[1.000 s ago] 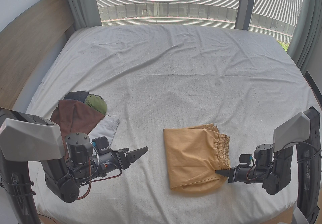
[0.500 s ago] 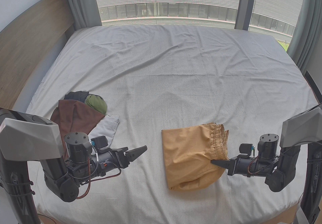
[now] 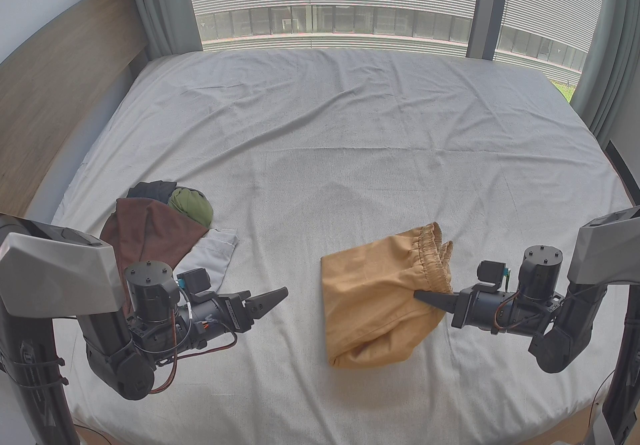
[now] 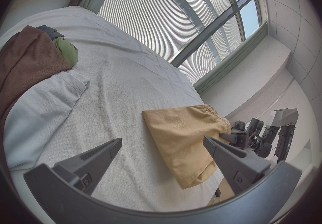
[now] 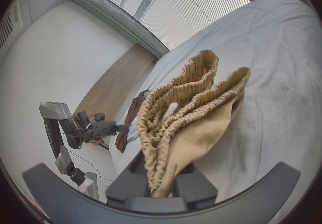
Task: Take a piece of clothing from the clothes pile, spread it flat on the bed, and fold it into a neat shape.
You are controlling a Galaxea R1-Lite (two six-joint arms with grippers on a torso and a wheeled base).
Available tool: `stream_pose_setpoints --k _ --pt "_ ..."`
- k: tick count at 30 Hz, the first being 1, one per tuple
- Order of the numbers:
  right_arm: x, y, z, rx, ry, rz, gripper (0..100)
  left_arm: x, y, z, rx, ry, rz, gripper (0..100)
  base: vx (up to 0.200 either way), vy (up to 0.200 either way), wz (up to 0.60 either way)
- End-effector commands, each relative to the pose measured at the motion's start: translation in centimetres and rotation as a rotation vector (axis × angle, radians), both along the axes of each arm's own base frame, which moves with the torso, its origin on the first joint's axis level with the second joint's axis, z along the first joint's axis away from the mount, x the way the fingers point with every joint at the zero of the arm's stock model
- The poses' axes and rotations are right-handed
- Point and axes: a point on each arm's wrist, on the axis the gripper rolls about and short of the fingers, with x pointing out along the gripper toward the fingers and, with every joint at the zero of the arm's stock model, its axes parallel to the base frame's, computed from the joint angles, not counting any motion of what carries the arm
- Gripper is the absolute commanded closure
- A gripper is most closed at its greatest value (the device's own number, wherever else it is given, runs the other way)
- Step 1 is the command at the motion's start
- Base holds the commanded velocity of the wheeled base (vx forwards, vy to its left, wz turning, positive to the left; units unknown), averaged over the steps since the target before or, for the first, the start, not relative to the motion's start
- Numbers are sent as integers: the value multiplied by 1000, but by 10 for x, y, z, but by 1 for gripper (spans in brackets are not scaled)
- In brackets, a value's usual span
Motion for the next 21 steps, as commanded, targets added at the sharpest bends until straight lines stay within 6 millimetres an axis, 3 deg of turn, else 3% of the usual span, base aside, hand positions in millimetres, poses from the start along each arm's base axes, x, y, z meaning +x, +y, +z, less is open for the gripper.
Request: stream_pose_setpoints --k 1,7,21 --pt "5 7 26 51 -87 12 100 1 2 0 0 1 6 0 0 0 0" --pt "16 14 42 83 -145 20 100 0 3 0 0 1 8 0 0 0 0" --pt "70 31 78 108 -172 -1 100 2 6 0 0 2 20 0 0 0 0"
